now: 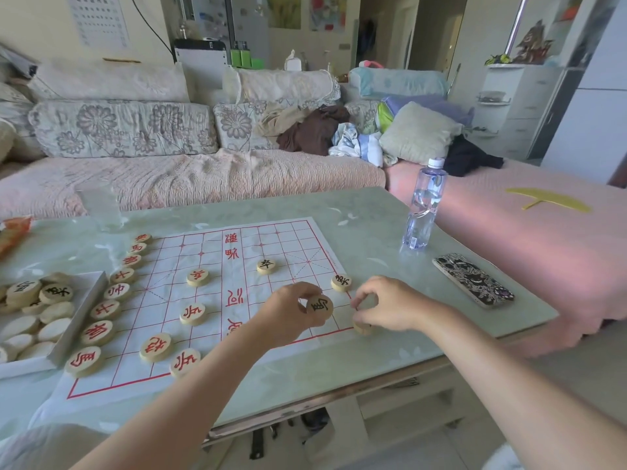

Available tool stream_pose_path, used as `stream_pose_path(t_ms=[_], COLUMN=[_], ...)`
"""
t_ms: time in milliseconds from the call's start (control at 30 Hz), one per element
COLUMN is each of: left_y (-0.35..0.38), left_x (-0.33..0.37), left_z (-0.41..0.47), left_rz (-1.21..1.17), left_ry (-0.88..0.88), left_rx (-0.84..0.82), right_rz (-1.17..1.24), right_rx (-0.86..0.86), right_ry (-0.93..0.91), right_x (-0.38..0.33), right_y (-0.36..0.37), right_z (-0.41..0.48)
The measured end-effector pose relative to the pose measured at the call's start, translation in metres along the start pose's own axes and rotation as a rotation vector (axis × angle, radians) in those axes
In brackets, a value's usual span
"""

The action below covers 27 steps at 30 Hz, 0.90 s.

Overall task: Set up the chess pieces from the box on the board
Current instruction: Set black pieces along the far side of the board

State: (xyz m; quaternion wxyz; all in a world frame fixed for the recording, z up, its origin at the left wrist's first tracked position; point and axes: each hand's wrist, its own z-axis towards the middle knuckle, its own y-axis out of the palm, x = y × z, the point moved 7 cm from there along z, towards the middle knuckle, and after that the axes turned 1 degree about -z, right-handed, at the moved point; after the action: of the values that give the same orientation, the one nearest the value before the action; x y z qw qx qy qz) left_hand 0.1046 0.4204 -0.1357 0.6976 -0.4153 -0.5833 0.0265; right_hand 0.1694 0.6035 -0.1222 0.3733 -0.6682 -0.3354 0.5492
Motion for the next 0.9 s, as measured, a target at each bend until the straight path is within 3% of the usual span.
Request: stream_pose_path(t_ms=[100,333,500,700,767,900], left_y=[0.003,0.002,0.001,0.004,0.001,-0.006], left_x=[0.005,0.009,-0.004,-0.002,-0.001,0.004], left_z=[0.000,-0.001,0.009,0.010,0.011,0.011], left_rz=[-0.080,-0.274,-0.477,-0.620,-0.460,0.389], left_ry=[0.001,-0.023,-0.173,-0.224,-0.183,0.050], left_rx=[0.005,0.058,0.104,0.140,0.154,0.142], right_rz=[0.257,0.627,0.663,0.446,0.415,0.194], right_rx=[0.099,0.036,0.056,0.133,0.173,0.253], right_ry=[-0.017,0.046,0.007,-0.058,-0.066,0.028], right_x=[-0.015,-0.028,-0.029,-0.030,-0.030,-0.007], right_y=[-0.001,0.020,0.016,0.015,0.009,-0.008], right_z=[0.008,0.021,0.024,0.025,0.025,0.028])
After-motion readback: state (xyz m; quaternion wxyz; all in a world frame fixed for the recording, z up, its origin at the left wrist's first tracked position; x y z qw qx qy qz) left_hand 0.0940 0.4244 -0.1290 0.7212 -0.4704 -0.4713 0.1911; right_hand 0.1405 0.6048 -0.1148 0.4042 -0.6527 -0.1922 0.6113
